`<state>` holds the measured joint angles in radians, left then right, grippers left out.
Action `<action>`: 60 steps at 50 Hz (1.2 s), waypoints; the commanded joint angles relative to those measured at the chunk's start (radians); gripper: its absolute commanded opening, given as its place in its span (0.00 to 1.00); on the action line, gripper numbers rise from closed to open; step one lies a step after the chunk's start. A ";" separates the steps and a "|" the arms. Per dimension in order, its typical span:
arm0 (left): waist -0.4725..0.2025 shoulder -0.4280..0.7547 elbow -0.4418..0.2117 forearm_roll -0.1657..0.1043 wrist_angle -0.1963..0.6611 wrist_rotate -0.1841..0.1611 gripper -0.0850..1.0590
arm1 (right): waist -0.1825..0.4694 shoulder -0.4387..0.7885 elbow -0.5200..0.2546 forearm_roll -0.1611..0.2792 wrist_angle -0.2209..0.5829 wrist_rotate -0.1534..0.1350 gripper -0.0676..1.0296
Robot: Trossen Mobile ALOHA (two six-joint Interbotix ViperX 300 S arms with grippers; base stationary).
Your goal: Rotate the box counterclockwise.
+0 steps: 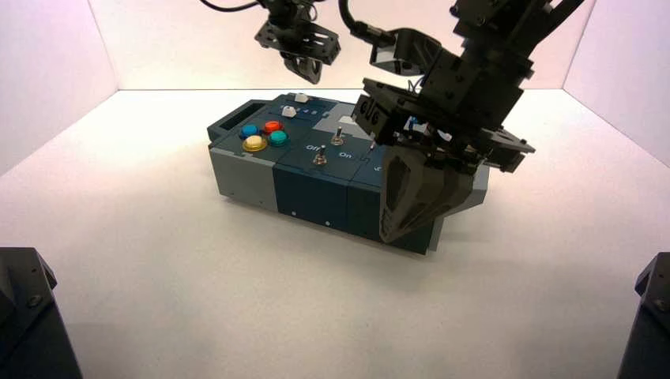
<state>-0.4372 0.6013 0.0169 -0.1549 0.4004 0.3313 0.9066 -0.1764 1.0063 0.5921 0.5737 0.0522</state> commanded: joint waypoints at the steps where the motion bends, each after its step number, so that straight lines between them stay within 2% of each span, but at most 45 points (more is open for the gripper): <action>1: -0.014 -0.009 -0.040 0.000 0.009 0.009 0.05 | -0.020 -0.005 -0.015 0.005 -0.009 0.003 0.04; 8: -0.015 0.009 -0.048 0.002 0.026 0.011 0.05 | -0.051 -0.005 -0.011 0.005 -0.014 0.003 0.04; 19: -0.015 0.012 -0.046 0.002 0.048 0.040 0.05 | -0.078 -0.003 -0.008 0.005 -0.035 0.006 0.04; 27: -0.015 0.014 -0.048 0.002 0.057 0.044 0.05 | -0.101 0.003 0.000 0.005 -0.051 0.008 0.04; 45: -0.014 0.021 -0.048 0.002 0.063 0.046 0.05 | -0.103 0.035 0.021 0.005 -0.080 0.008 0.04; 60: -0.008 0.029 -0.046 0.002 0.075 0.051 0.05 | -0.103 0.087 0.009 0.005 -0.104 0.015 0.04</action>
<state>-0.4510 0.6535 -0.0077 -0.1549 0.4709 0.3758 0.8084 -0.0890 1.0354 0.5921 0.4817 0.0614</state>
